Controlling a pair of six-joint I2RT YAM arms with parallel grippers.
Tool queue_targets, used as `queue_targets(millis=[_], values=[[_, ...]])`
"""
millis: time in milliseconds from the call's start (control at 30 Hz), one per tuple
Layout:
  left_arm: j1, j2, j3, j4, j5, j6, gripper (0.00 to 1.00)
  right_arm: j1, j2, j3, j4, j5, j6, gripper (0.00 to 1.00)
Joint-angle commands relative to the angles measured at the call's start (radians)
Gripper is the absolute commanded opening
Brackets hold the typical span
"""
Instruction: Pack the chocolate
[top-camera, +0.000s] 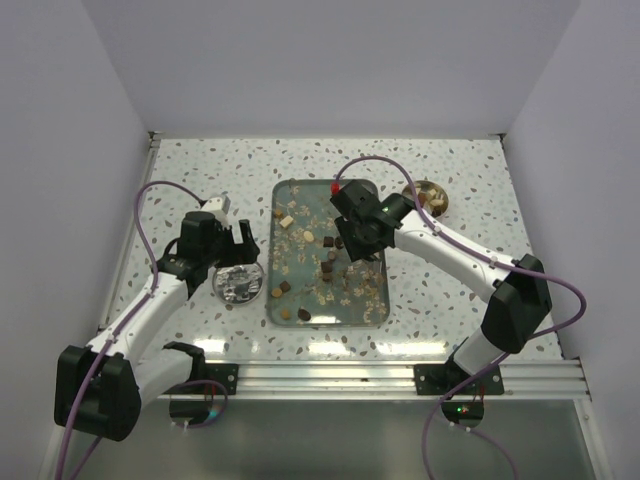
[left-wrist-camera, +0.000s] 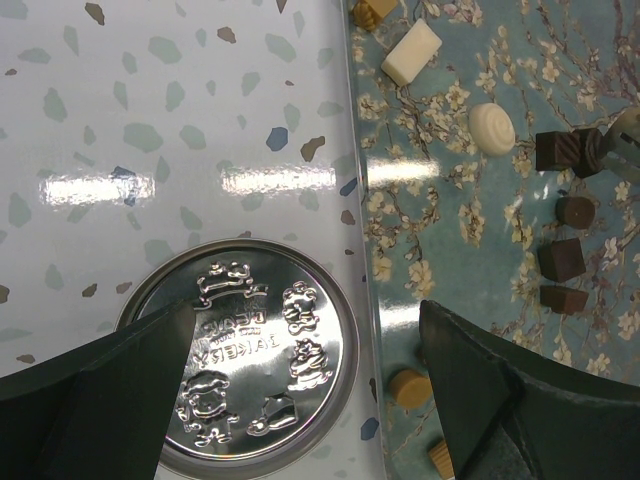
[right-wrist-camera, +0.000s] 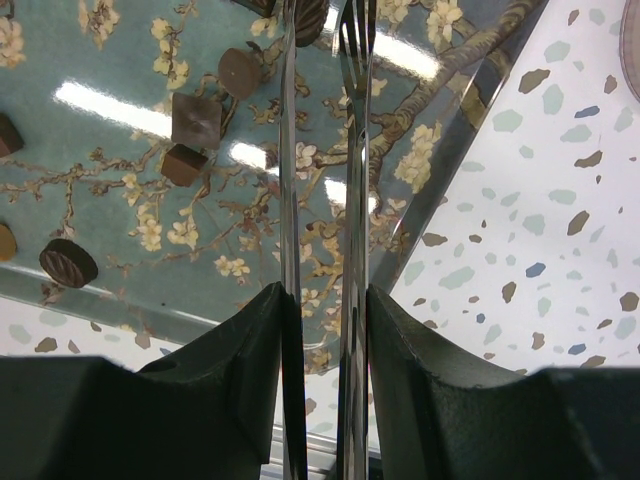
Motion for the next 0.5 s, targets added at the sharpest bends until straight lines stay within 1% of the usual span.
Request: queue_targets(millis=[0,467], values=[[0.004,-0.021,-0.003,0.041,0.003,0.017,1.00,0.004,0.006,0.020,0.017,0.000,0.014,0.40],[0.005,-0.021,-0.005,0.046,0.003,0.014,1.00,0.019,0.018,0.024,0.019,-0.015,0.015,0.40]])
